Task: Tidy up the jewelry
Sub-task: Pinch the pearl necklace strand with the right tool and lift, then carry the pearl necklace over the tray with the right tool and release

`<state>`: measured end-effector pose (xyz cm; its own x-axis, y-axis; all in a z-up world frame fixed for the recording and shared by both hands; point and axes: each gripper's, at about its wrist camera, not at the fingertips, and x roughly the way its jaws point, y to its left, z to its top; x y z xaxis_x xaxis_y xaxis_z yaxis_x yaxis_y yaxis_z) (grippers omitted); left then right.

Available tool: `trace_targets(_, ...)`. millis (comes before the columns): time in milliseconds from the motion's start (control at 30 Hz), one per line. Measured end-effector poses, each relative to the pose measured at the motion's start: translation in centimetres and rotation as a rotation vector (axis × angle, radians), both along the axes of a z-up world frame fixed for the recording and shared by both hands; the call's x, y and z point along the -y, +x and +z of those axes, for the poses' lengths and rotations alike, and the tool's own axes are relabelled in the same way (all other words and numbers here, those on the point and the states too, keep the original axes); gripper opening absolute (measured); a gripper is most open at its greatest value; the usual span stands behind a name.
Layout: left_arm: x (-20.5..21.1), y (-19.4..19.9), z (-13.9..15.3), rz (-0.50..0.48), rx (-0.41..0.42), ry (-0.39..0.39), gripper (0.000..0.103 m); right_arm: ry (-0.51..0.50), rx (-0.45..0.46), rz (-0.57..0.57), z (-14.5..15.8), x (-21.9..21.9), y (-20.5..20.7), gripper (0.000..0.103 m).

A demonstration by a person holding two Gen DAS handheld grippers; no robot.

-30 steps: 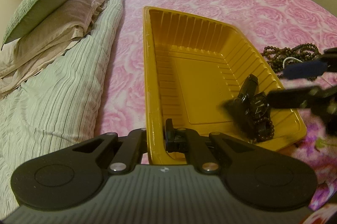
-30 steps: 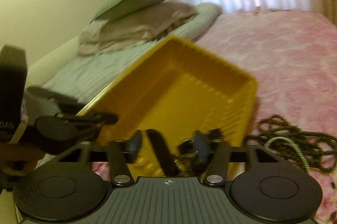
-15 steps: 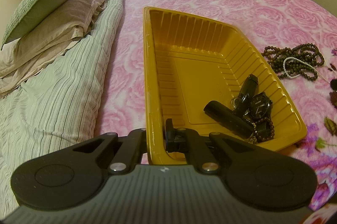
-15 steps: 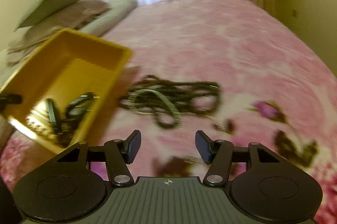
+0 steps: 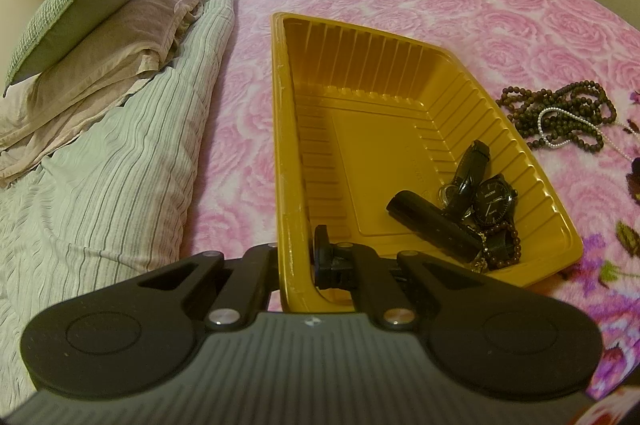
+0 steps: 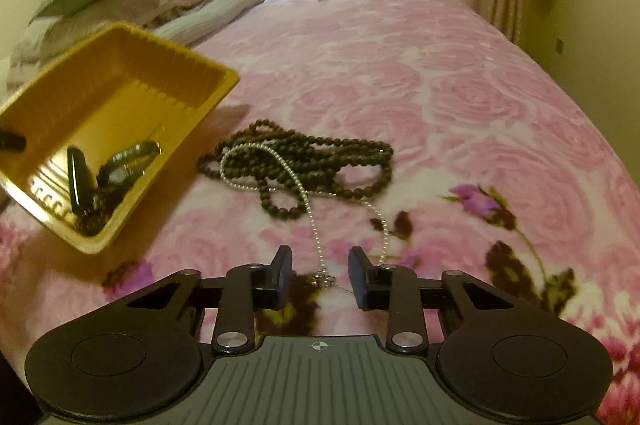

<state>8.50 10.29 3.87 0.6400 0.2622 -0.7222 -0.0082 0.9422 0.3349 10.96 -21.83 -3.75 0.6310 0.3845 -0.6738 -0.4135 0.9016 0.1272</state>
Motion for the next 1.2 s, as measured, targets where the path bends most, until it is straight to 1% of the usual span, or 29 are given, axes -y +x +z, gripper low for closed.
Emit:
trace_targets(100,0.0,0.0,0.0,0.0,0.0,0.0,0.003,-0.03,-0.01,0.015,-0.9,-0.6,0.8,0.022)
trace_targets(167,0.0,0.0,0.0,-0.001,0.0,0.0,0.003,-0.046,0.0,0.023,-1.3,-0.8,1.0,0.019)
trace_targets(200,0.0,0.0,0.0,0.0,0.0,-0.001,0.003,-0.054,0.002,0.026,-1.3,-0.8,1.1,0.016)
trace_targets(233,-0.1,0.0,0.0,0.0,0.0,-0.002,0.003,-0.056,-0.002,0.029,-1.3,-0.8,1.1,0.005)
trace_targets(267,-0.1,0.0,0.0,0.0,0.0,-0.002,0.003,-0.051,-0.012,0.025,-1.1,-0.7,1.1,0.002)
trace_targets(367,-0.1,0.0,0.0,0.0,0.001,0.0,0.003,-0.032,-0.028,0.032,-0.3,-0.3,0.8,0.002)
trace_targets(500,-0.2,0.0,0.0,0.0,0.001,-0.001,0.003,-0.01,-0.004,0.046,1.5,0.2,-0.2,0.002)
trace_targets(600,-0.3,0.0,0.0,-0.001,0.001,-0.001,0.003,0.022,0.025,0.047,3.5,0.6,-0.9,0.002)
trace_targets(967,-0.4,0.0,0.0,-0.002,0.003,0.001,0.003,0.101,0.234,0.091,12.2,0.7,-2.4,0.001)
trace_targets(1100,-0.4,0.0,0.0,-0.002,0.003,0.002,0.003,0.115,0.289,0.121,14.5,0.2,-3.0,0.001)
trace_targets(1200,-0.4,0.0,0.0,-0.002,0.003,0.001,0.003,0.121,0.316,0.138,15.6,-0.2,-3.2,0.001)
